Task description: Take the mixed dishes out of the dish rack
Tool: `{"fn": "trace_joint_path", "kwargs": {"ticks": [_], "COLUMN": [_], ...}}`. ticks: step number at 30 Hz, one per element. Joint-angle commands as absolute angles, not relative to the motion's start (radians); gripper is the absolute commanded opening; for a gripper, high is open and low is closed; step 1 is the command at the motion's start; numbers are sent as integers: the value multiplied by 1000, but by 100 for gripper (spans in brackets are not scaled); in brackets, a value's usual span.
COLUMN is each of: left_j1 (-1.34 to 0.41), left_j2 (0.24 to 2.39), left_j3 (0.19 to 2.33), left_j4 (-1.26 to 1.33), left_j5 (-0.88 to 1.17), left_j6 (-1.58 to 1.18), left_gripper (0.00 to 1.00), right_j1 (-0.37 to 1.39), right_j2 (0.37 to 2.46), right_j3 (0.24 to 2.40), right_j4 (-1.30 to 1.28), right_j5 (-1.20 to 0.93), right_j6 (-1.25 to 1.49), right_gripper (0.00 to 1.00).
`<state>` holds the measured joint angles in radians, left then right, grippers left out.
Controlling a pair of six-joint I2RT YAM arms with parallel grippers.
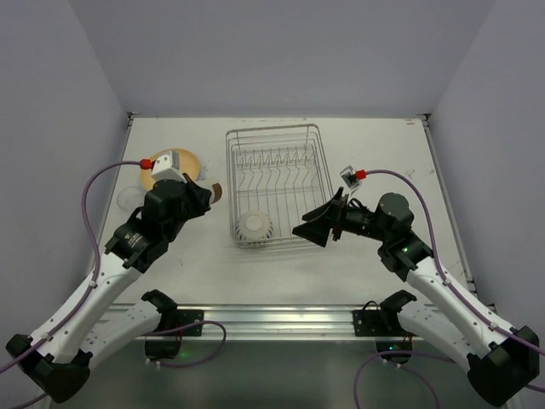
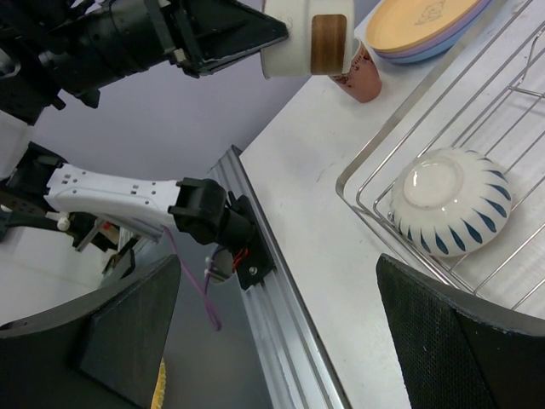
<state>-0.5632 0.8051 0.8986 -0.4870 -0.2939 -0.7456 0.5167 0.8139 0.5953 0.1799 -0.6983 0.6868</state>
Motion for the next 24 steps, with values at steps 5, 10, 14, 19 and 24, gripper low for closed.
{"fn": "trace_joint_path", "kwargs": {"ticks": [5, 10, 14, 19, 24], "left_j1": [-548, -542, -526, -470, -407], "left_j2": [926, 994, 1041, 1121, 1215], "left_j3": [933, 925, 907, 896, 911], "left_j4": [-644, -638, -595, -517, -489], "left_j5": [-600, -673, -703, -672, -623], "left_j6": [-802, -798, -770, -710, -700], "left_gripper": [0, 0, 0, 0, 0], "right_j1": [514, 515, 515, 515, 515], "right_j2": [845, 862, 891, 928, 950], "right_j3": [592, 594, 597, 600, 606], "right_j4": [232, 241, 256, 276, 275], "right_j5": [-704, -707, -713, -724, -724], "right_j6": [680, 683, 684, 687, 678], "right_gripper": [99, 99, 99, 99, 99]}}
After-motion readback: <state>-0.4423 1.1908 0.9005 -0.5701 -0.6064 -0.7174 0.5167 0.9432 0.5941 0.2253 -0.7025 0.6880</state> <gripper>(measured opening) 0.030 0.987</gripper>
